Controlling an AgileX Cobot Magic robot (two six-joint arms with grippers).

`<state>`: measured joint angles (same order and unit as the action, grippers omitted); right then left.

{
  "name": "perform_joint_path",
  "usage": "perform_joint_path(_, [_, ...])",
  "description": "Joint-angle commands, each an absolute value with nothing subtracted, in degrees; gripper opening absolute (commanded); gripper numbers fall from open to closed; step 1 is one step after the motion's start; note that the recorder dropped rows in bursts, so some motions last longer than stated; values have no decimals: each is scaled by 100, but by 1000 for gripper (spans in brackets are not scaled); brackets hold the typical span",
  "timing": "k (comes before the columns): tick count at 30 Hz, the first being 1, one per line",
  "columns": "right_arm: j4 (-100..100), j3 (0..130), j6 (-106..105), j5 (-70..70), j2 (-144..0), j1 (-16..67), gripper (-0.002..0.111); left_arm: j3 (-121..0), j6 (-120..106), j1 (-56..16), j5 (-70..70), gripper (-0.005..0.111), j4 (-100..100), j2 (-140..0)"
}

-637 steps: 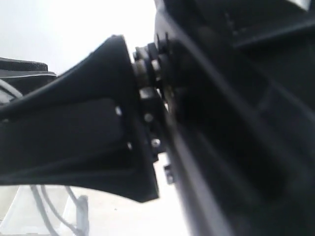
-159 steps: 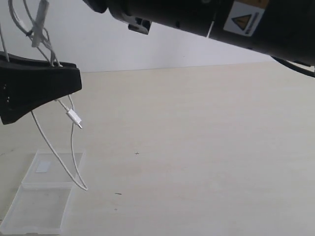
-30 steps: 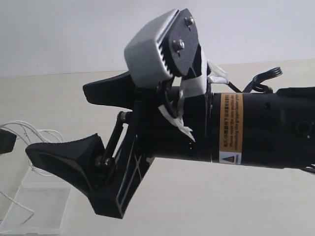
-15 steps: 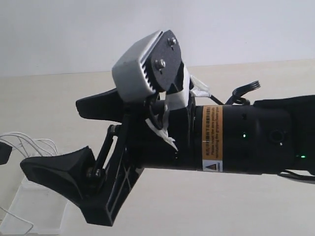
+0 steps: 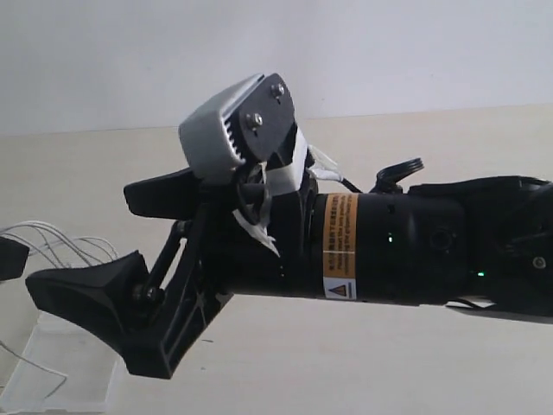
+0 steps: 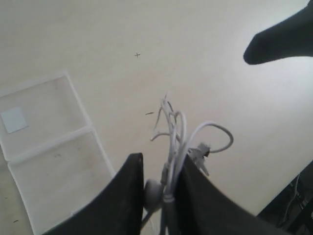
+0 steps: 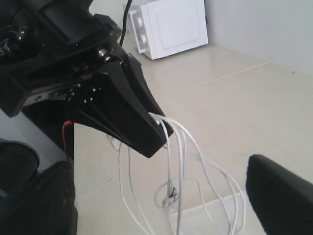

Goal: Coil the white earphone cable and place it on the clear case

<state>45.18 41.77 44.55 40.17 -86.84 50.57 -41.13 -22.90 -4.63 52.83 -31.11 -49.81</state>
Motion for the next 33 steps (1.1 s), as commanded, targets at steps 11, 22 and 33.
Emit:
perform_joint_path(11, [4502, 4387, 4562, 3271, -8690, 5066, 89, -4169, -2073, -465, 5073, 0, -2619, -4933])
perform_joint_path(22, [4342, 4387, 5322, 2193, -8648, 5066, 84, -3315, -1887, -465, 3808, 0, -2783, -4943])
perform_joint_path(33, [4357, 4377, 5427, 1831, -8367, 5066, 63, -2850, -1729, -465, 2656, 0, -3412, -5498])
